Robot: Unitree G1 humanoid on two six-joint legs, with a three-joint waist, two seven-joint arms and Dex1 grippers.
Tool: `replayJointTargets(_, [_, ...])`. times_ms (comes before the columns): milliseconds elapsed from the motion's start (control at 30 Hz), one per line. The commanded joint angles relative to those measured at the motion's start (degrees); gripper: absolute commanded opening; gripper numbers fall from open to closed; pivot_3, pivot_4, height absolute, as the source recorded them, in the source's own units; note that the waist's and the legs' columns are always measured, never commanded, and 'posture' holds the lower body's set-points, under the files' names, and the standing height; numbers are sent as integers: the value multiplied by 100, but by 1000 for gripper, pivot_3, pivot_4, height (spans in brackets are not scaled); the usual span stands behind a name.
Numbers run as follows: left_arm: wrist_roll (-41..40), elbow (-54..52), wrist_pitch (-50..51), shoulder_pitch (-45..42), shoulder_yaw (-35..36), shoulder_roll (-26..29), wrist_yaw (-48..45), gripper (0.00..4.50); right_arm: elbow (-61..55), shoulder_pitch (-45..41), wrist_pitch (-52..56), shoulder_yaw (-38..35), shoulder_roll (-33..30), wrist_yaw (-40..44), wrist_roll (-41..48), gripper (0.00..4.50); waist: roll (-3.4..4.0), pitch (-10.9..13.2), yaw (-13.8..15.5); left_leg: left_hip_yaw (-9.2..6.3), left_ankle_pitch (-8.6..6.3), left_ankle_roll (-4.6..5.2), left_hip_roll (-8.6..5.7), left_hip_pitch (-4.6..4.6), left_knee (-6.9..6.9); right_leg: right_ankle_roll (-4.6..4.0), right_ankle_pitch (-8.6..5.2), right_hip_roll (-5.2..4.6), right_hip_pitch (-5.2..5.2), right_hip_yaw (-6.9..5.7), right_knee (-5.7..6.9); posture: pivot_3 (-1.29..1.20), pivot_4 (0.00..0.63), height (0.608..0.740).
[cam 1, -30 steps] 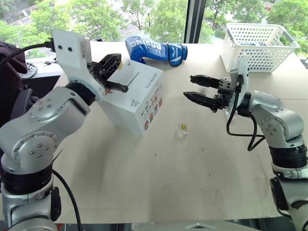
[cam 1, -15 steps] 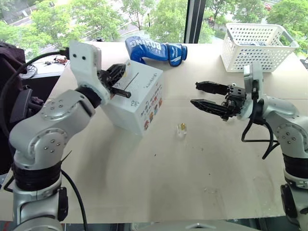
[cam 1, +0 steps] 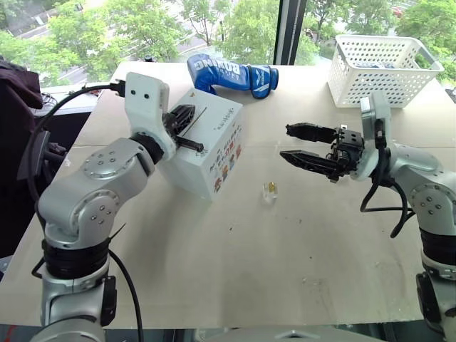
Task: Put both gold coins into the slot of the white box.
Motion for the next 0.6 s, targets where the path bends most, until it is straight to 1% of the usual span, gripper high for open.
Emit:
replayJointTargets(33, [165, -91, 165, 24, -87, -132, -63, 0, -197, -59, -98, -147, -76, 87, 61, 3458, 0, 0, 1, 0, 0, 0, 0, 1, 4, 0, 0, 0, 0, 2, 6, 0, 150, 740])
replayJointTargets(500, [551, -211, 337, 80, -94, -518, -378, 0, -181, -28, -100, -140, -104, 163, 19, 3458, -1, -1, 8, 2, 0, 1, -6, 8, 20, -1, -1, -6, 0, 10, 31, 0, 150, 740])
replayJointTargets(533, [531, -201, 332, 83, -50, -558, -414, 539, -179, -23, -105, -135, -110, 165, 6, 3500, -1, -1, 9, 2, 0, 1, -6, 8, 20, -1, -1, -6, 0, 11, 31, 0, 150, 740])
replayJointTargets(600, [618, -198, 232, 73, -46, -564, -518, 965, -166, -20, -119, -131, -110, 158, -13, 3500, -1, -1, 5, 1, 0, 1, -7, 9, 20, -1, -1, -8, 1, 11, 31, 0, 150, 740])
